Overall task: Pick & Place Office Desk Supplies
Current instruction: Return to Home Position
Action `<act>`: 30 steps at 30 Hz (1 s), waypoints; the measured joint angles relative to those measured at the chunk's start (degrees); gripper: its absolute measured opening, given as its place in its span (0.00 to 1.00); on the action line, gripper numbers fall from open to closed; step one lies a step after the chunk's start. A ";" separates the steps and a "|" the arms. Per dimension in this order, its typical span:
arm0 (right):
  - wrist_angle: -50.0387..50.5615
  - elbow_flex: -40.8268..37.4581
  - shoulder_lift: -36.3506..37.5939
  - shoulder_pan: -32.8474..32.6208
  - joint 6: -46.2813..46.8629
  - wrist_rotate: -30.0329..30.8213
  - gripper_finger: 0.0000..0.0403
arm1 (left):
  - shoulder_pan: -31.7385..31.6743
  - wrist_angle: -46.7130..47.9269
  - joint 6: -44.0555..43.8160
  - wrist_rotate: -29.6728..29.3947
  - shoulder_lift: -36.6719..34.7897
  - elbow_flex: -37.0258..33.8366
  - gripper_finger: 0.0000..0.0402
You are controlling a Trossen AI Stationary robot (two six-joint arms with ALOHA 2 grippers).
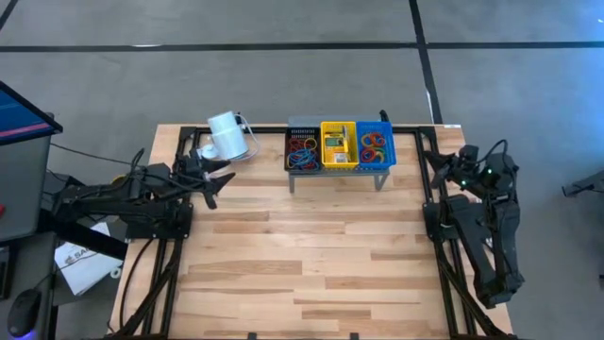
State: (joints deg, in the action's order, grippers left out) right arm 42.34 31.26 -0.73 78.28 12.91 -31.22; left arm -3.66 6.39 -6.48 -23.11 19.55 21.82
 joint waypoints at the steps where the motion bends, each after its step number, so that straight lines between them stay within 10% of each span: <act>1: -0.15 -0.02 -0.03 0.00 0.23 0.05 0.00 | 0.00 0.00 -0.02 -0.06 0.02 0.00 0.48; 13: -0.35 3.52 -1.97 -0.07 2.16 15.67 0.00 | 0.00 0.00 -0.02 -0.90 0.05 0.00 0.48; 30: -10.98 2.28 -11.08 -0.11 0.92 9.67 0.00 | 0.00 1.69 0.01 -0.90 0.05 0.00 0.48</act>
State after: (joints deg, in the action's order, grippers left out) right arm 31.35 33.54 -11.81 78.17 13.83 -21.55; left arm -3.66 8.08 -6.47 -24.00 19.59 21.82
